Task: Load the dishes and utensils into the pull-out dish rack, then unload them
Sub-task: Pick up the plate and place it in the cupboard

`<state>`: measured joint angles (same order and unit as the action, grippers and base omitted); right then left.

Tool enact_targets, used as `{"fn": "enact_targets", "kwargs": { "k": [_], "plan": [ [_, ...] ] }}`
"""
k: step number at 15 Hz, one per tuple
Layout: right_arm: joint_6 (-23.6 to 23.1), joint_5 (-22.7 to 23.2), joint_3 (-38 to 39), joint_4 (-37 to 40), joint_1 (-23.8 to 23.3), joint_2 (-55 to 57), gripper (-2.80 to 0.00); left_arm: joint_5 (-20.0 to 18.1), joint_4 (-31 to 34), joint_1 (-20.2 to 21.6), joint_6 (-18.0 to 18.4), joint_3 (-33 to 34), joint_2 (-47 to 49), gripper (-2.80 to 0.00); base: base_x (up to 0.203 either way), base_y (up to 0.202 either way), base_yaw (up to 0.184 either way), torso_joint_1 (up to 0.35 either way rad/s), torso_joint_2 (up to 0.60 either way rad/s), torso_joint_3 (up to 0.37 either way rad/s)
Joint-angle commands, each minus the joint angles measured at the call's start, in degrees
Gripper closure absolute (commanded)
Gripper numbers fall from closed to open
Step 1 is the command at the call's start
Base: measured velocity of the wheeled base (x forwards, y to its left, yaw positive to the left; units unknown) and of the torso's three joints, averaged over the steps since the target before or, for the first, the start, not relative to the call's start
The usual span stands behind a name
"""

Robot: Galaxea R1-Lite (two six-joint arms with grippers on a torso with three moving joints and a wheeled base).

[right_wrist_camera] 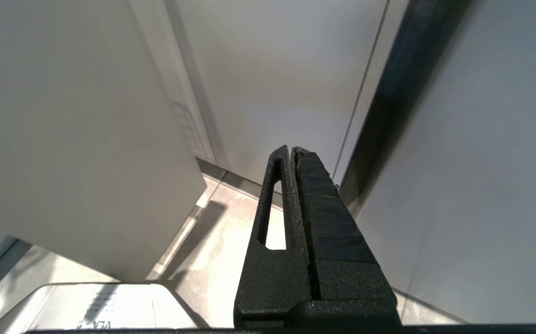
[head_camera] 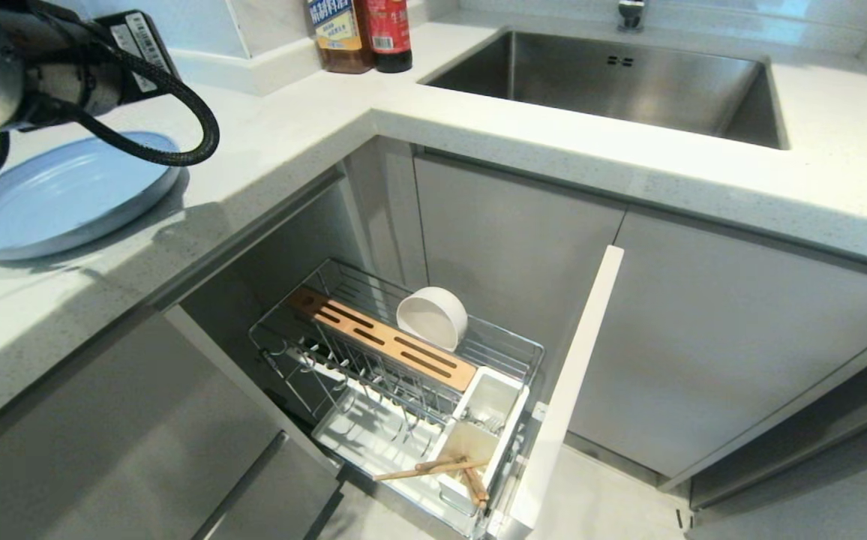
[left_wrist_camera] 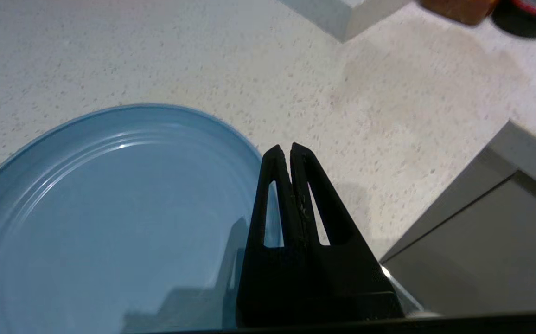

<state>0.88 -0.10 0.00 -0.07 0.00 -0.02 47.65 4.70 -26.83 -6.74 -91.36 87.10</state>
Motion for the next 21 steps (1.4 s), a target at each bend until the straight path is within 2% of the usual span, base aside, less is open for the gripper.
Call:
{"fn": "enact_targets", "kwargs": {
  "k": [1, 5, 8, 9, 16, 19, 21],
  "plan": [
    [0.0, 0.0, 0.1, 0.0, 0.0, 0.0, 0.0, 0.4, 2.4, 0.2, -0.2, -1.1, -0.4, 0.0, 0.0, 0.0, 0.0, 0.0, 0.0, 0.0],
    [0.0, 0.0, 0.1, 0.0, 0.0, 0.0, 0.0, 0.5, 3.4, 0.9, 0.1, -0.9, -0.4, 0.0, 0.0, 0.0, 0.0, 0.0, 0.0, 0.0],
    [0.0, 0.0, 0.1, 0.0, 0.0, 0.0, 0.0, 0.4, 8.5, 1.1, 0.0, -1.3, -0.1, 0.0, 0.0, 0.0, 0.0, 0.0, 0.0, 0.0],
    [0.0, 0.0, 0.1, 0.0, 0.0, 0.0, 0.0, 0.3, 9.0, 1.1, -0.2, -1.7, 0.4, -2.8, 0.0, 0.0, 0.0, 0.0, 0.0, 0.0],
    [0.0, 0.0, 0.1, 0.0, 0.0, 0.0, 0.0, 0.0, 8.5, 1.2, -0.4, -3.6, 8.4, -2.8, 0.0, 0.0, 0.0, 0.0, 0.0, 0.0],
    [0.0, 0.0, 0.1, 0.0, 0.0, 0.0, 0.0, -0.1, 7.8, 1.7, -2.4, -6.3, 12.7, -2.8, 0.0, 0.0, 0.0, 0.0, 0.0, 0.0],
    [0.0, 0.0, 0.1, 0.0, 0.0, 0.0, 0.0, 0.0, 7.8, 2.2, -2.4, -6.8, 13.2, -2.8, 0.0, 0.0, 0.0, 0.0, 0.0, 0.0]
  ]
}}
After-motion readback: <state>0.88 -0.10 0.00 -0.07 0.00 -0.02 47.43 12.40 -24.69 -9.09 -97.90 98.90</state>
